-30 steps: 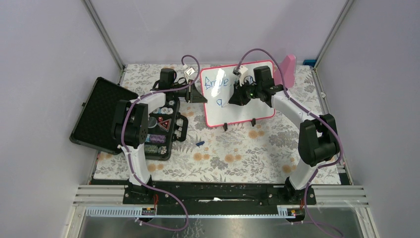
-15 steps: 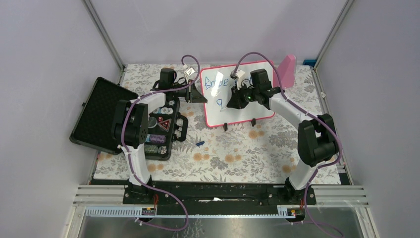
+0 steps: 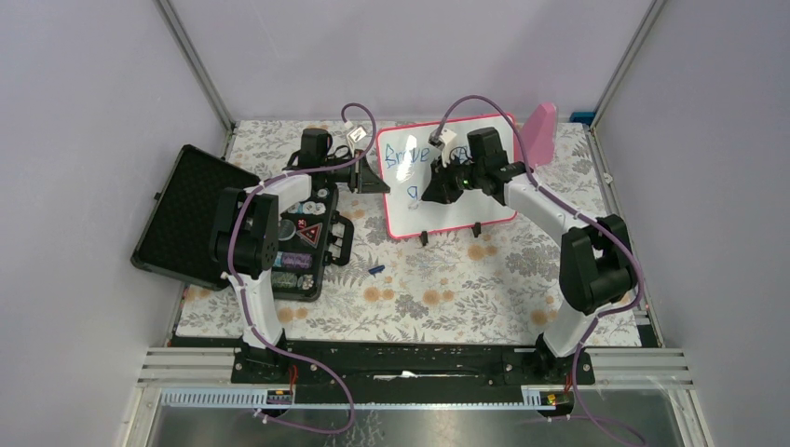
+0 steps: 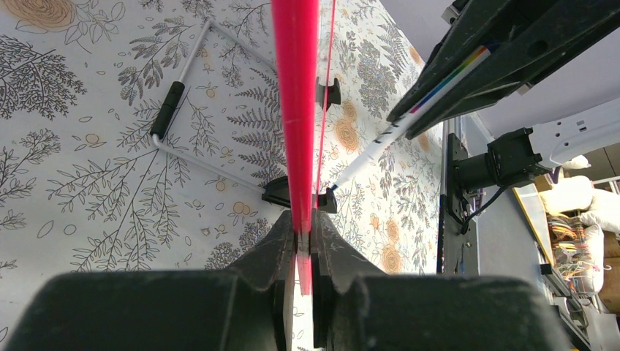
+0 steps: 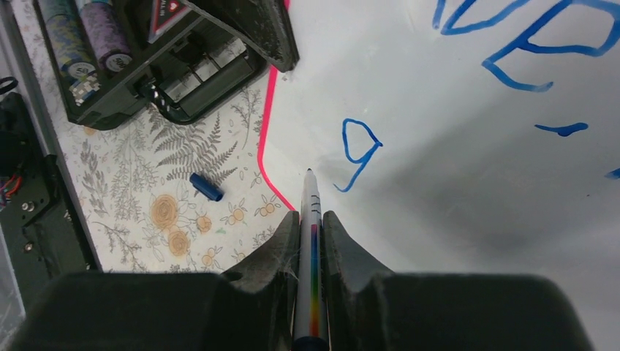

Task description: Write a sentence on the whiteboard

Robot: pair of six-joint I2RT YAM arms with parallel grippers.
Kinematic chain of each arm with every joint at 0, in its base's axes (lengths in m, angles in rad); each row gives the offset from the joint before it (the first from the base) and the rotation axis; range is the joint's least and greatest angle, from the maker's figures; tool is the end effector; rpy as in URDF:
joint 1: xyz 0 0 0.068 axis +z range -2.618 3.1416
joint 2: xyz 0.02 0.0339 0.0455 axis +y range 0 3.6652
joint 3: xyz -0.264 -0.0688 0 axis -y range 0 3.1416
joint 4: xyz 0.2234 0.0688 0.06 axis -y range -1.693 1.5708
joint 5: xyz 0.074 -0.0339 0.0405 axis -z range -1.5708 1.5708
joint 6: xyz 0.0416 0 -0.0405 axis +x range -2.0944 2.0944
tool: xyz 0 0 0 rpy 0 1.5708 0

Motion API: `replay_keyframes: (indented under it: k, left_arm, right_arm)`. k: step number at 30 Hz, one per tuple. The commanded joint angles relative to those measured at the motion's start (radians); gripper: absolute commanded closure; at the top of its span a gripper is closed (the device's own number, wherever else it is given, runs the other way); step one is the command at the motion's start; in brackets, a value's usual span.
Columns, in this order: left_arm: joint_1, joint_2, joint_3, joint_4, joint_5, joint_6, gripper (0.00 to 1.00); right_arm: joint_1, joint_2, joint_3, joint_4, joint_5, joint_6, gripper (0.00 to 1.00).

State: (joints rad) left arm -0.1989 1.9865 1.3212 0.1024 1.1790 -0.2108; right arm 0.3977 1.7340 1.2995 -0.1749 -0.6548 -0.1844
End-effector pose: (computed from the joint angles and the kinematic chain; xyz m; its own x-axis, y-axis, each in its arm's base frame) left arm 0.3996 -0.1198 0.2163 -0.6877 0.0571 -0.7238 0.7136 0.2371 -0.6592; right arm 0.3392 0.1700 0.2731 -0.3780 -0.3165 -0.8700 -0.8513 0.4881 0.1923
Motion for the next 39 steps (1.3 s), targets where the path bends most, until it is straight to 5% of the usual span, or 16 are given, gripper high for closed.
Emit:
replay_keyframes:
  k: [1,9,39]
  left_arm:
    - [0.004,-0.011,0.022,0.023,0.036,0.014,1.0]
    - [0.005,-0.013,0.03,0.02,0.037,0.016,1.0]
    - [0.004,-0.008,0.032,0.017,0.036,0.016,1.0]
  right_arm:
    - [-0.012,-0.082,0.04,0.012,-0.075,0.042,1.0]
    - [-0.129,-0.121,0.013,-0.014,-0.058,0.012,1.0]
    - [-0.092,-0.049,0.047,0.018,-0.012,0.005,1.0]
